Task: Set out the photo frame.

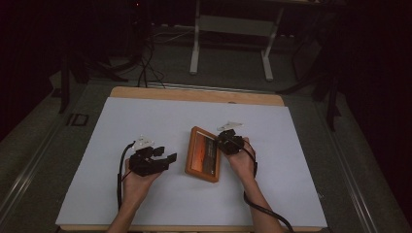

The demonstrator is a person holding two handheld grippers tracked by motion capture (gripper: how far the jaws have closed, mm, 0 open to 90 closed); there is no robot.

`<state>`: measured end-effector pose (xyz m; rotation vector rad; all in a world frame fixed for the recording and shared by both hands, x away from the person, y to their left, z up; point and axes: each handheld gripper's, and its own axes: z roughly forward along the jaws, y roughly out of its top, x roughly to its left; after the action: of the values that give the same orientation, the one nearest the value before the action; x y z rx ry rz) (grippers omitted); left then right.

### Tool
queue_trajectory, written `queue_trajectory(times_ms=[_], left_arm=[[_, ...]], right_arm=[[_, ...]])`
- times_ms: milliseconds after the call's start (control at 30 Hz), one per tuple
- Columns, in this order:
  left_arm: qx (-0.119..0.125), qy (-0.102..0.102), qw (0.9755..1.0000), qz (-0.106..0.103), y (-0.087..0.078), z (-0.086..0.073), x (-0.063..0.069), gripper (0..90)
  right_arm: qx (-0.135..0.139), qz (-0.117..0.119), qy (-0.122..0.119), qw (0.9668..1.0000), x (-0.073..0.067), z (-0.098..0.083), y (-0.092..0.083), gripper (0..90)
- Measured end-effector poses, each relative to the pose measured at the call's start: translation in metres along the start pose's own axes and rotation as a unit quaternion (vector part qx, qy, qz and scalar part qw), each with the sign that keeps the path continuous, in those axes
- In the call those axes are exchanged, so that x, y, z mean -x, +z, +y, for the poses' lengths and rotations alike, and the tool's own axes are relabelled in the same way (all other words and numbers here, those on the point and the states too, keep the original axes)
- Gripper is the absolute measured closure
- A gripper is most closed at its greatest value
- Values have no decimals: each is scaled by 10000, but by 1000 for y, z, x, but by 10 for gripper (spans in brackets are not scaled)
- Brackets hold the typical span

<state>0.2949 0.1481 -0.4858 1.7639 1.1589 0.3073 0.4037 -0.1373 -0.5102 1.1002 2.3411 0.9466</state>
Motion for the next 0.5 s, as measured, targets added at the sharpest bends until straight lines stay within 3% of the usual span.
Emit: queue_trajectory(times_ms=[133, 300, 500], left_arm=[[-27, 24, 9999, -120, 1, 1, 5, 379], [-170, 332, 9990, -246, 5, 2, 15, 331], [-215, 334, 9986, -340, 8, 2, 20, 315]], right_arm=[[14, 19, 60, 10000, 2, -2, 2, 900], [8, 32, 105, 9999, 2, -2, 2, 900], [27, 37, 104, 9999, 2, -3, 1, 900]])
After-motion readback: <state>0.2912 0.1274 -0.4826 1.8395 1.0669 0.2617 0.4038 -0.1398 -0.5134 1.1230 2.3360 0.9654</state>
